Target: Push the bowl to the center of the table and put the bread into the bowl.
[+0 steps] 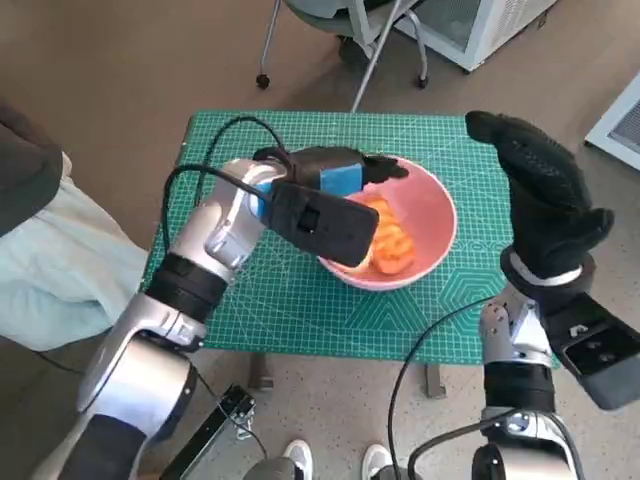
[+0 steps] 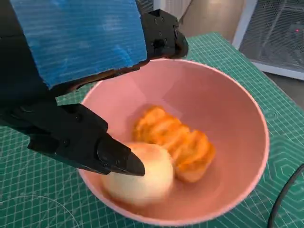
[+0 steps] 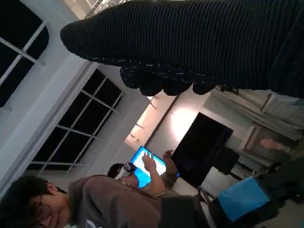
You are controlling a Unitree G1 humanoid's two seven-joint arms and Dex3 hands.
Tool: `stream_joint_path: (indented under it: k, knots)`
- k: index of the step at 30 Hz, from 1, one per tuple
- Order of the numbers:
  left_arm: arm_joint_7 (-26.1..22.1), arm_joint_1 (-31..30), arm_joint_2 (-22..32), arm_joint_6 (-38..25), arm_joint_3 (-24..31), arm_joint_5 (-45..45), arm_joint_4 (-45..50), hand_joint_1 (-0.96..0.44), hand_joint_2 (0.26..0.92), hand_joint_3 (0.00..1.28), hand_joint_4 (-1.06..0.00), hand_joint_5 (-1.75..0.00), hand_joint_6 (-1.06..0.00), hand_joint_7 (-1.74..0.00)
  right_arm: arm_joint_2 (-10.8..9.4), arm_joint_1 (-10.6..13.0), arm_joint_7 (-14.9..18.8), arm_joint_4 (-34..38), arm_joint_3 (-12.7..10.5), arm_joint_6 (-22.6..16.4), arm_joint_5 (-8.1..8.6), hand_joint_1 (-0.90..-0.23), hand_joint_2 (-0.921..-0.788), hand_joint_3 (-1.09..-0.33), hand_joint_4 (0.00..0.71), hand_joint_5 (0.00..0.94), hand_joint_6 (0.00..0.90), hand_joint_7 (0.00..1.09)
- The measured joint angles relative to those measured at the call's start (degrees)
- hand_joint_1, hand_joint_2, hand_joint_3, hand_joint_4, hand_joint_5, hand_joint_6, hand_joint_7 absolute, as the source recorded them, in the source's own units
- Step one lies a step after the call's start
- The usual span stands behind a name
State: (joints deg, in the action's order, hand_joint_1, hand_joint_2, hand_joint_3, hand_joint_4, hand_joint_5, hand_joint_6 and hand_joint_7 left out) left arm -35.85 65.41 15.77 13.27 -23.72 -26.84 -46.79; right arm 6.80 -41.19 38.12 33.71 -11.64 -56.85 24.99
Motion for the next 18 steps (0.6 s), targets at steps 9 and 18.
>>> stream_joint_path:
  k: [9, 18]
  knots:
    - [13.5, -5.5, -0.4, 17.4, 13.8, 13.7, 0.6, -0.36, 0.915, 0.07, -0.46, -0.06, -0.37, -0.42, 0.4, -0.2, -3.1, 0.0, -0.6, 1.0, -1.23, -0.537, -0.921, -0.603, 0.344, 0.001, 0.005, 0.82]
    - [22.3, -11.2, -5.2, 26.3, 24.9, 28.3, 7.5, -0.36, 0.921, 0.17, -0.48, -0.02, -0.32, -0.5, 1.1, -1.0, -8.3, 0.2, -1.4, 2.2, -4.5, -0.53, -0.921, -0.619, 0.345, 0.002, 0.004, 0.82]
